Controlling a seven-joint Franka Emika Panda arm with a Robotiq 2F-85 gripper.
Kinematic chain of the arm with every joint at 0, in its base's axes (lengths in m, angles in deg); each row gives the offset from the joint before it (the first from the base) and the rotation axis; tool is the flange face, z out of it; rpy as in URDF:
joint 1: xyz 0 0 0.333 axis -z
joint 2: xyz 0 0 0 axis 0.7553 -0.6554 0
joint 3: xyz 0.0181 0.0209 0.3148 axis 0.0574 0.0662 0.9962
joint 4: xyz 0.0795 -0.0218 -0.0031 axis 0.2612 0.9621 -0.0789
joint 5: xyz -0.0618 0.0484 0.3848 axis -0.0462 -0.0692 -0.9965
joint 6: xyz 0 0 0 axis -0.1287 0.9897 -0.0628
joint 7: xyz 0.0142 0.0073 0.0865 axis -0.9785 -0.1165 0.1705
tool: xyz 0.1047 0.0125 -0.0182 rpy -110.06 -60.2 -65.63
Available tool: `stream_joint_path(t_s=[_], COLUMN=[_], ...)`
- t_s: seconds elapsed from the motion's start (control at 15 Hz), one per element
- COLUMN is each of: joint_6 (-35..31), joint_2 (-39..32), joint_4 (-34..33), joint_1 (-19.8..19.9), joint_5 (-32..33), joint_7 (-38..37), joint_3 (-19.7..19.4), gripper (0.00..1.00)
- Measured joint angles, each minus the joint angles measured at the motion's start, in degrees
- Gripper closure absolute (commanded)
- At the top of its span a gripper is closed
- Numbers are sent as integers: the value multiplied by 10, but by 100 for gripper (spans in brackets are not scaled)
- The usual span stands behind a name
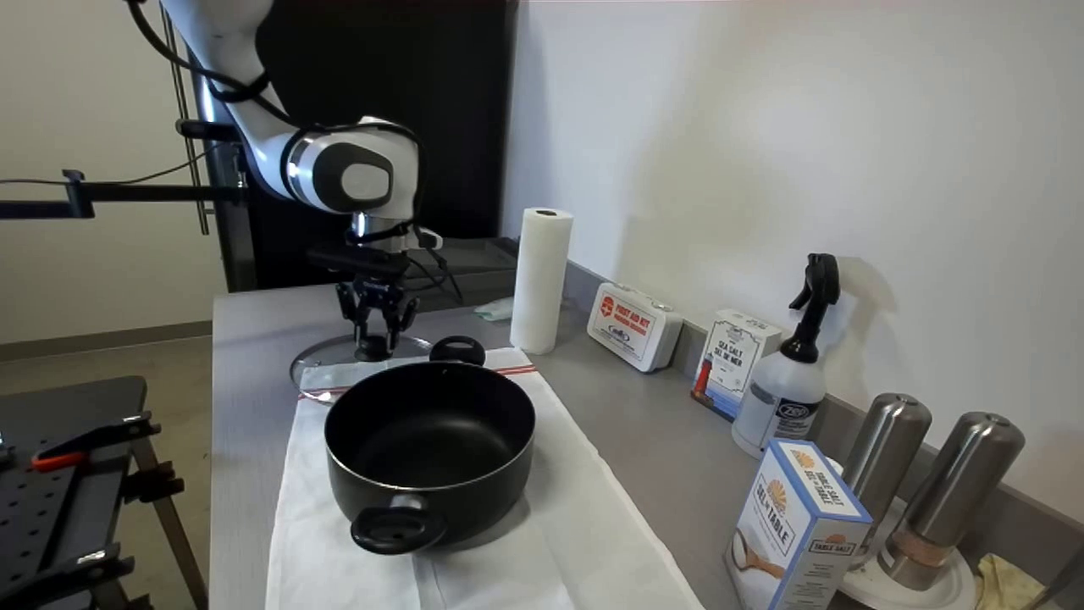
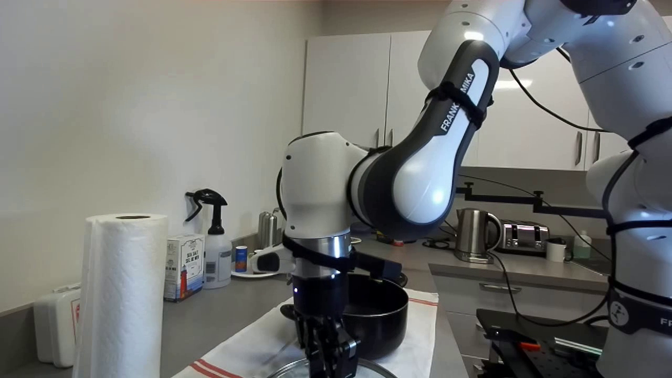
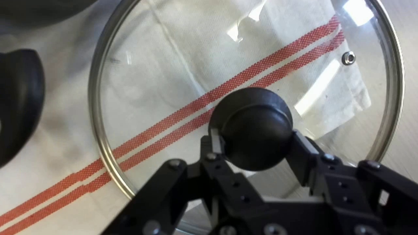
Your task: Remove the lid from the black pot and place it on the counter
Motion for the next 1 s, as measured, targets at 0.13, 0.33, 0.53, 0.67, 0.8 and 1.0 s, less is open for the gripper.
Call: stream_joint_path(t_s=[0.13, 0.33, 0.53, 0.67, 0.8, 1.0], joint_6=[-19, -32, -33, -33, -33, -33], joint_2=[-16, -28, -28, -28, -29, -29], joint_4=[-2, -5, -5, -5, -5, -5], joint_1=[7, 12, 13, 13, 13, 18], joint_5=[0, 0, 0, 0, 0, -1], joint_7=[13, 22, 28, 31, 35, 46], joint_3=[0, 0, 0, 0, 1, 10], gripper=[75, 75, 75, 24, 12, 0])
